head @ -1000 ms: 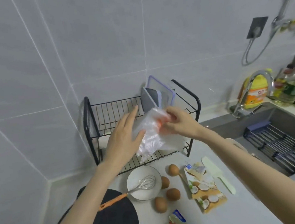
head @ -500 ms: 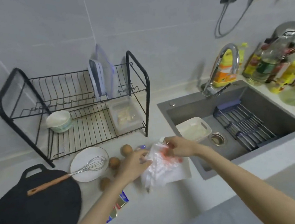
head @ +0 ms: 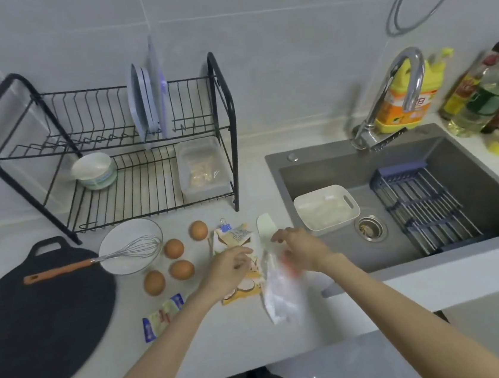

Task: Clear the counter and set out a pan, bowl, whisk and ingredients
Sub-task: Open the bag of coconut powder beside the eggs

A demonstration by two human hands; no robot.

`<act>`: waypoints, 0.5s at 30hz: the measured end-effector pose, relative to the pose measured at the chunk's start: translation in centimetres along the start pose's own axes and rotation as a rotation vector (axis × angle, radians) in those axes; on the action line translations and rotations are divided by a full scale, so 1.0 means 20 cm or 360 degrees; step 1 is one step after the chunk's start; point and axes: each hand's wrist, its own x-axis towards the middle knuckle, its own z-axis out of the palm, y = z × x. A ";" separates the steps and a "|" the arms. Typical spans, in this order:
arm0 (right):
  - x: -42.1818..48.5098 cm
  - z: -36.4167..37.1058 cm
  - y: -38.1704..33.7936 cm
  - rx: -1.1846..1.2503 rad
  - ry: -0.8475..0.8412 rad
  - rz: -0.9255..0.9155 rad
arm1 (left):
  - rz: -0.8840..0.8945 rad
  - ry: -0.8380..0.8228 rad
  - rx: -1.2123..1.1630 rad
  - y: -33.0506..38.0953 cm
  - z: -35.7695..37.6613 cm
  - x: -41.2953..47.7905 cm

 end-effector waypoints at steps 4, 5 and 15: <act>0.01 -0.02 -0.11 0.0090 0.0190 -0.0202 | 0.0015 0.0214 -0.0072 -0.02 -0.11 -0.06; 0.01 -0.02 -0.15 0.0151 0.0195 -0.0247 | 0.0025 0.0259 -0.0076 -0.03 -0.15 -0.09; 0.08 0.12 -0.67 0.0391 -0.0023 -0.0627 | -0.0196 0.0675 -0.0136 -0.32 -0.48 -0.52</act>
